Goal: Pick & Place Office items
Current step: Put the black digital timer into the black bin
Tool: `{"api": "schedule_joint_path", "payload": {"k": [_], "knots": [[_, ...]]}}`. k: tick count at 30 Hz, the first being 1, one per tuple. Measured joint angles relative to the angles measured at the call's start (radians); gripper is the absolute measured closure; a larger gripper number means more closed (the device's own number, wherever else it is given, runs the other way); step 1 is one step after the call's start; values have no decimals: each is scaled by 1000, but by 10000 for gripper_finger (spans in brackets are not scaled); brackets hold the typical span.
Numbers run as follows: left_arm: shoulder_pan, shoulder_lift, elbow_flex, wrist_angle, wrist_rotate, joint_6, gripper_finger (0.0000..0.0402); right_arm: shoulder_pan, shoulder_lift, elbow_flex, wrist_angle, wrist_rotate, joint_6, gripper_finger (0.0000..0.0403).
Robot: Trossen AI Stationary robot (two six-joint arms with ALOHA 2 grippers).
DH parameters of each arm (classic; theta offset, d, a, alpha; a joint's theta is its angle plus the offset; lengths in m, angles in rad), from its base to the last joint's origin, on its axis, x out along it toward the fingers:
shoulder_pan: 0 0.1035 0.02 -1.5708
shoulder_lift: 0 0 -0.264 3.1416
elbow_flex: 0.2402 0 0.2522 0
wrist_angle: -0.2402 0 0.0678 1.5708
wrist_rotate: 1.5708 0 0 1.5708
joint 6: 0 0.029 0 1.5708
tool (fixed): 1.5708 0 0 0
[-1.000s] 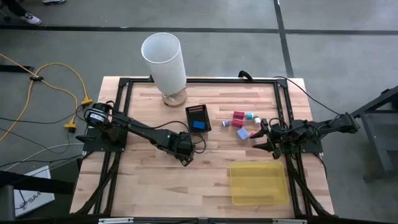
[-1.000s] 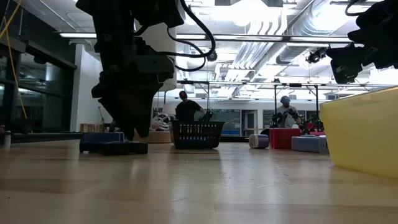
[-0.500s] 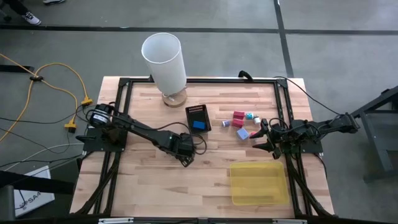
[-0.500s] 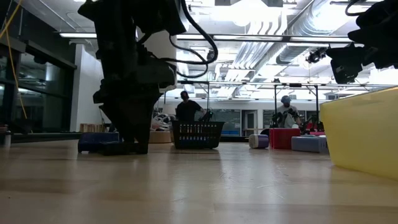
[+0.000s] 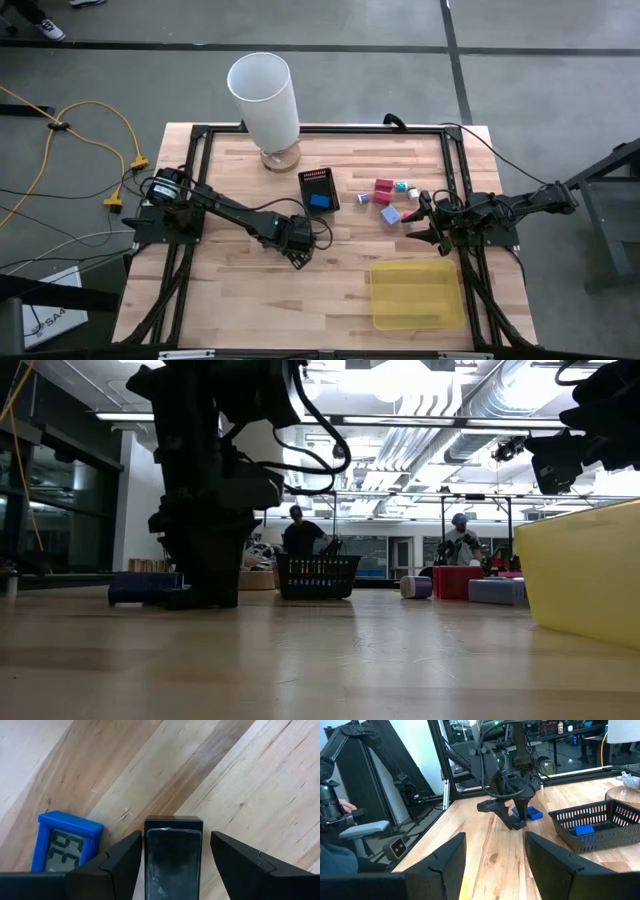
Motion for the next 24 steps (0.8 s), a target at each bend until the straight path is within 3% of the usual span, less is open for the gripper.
{"api": "schedule_joint_path", "payload": {"k": [24], "knots": [[0,0,0,8,1,-5,191,0,0,0,0,0,0,213]]}}
